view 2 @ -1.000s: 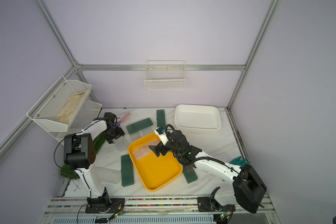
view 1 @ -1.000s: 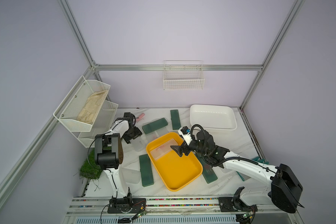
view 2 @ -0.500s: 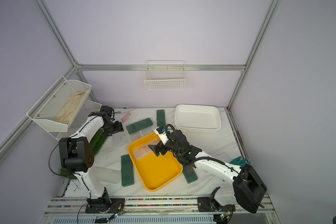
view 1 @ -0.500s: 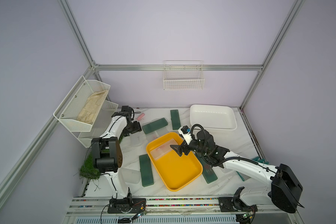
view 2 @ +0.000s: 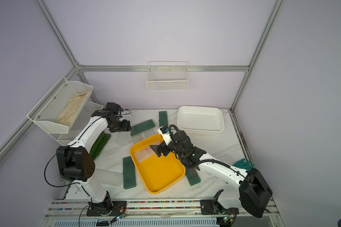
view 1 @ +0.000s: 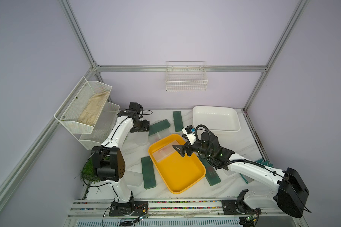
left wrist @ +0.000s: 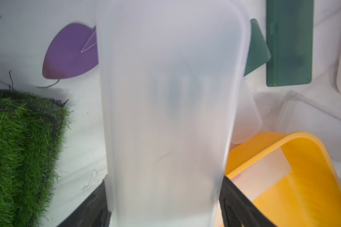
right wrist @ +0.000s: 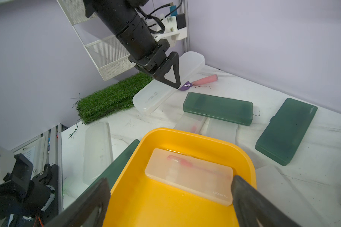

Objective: Place the pencil cases by color into the storage box
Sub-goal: Pick up the pencil case from the center of the board, then place the pencil case at the storage box.

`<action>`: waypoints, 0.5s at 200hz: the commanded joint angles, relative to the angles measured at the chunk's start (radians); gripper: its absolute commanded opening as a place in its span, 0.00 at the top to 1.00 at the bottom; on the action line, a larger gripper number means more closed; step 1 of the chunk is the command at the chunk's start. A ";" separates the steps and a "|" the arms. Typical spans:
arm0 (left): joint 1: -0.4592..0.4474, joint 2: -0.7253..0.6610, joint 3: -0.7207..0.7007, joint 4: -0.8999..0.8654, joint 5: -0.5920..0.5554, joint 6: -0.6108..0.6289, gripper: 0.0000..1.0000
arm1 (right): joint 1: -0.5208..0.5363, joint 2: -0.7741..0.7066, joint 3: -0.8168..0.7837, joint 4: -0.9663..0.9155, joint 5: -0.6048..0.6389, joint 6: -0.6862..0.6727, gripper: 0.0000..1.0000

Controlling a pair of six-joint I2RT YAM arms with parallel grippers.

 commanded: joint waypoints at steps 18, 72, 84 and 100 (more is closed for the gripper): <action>-0.158 -0.080 0.043 -0.005 0.010 0.152 0.23 | 0.004 -0.042 0.043 -0.105 0.050 0.103 0.03; -0.365 -0.108 -0.001 -0.004 0.023 0.245 0.22 | -0.025 -0.174 0.011 -0.216 0.048 0.236 0.03; -0.403 -0.112 -0.010 -0.005 0.025 0.259 0.22 | -0.055 -0.210 0.005 -0.245 0.029 0.283 0.03; -0.437 -0.124 -0.036 -0.001 0.028 0.271 0.22 | -0.109 -0.254 -0.006 -0.276 -0.022 0.343 0.03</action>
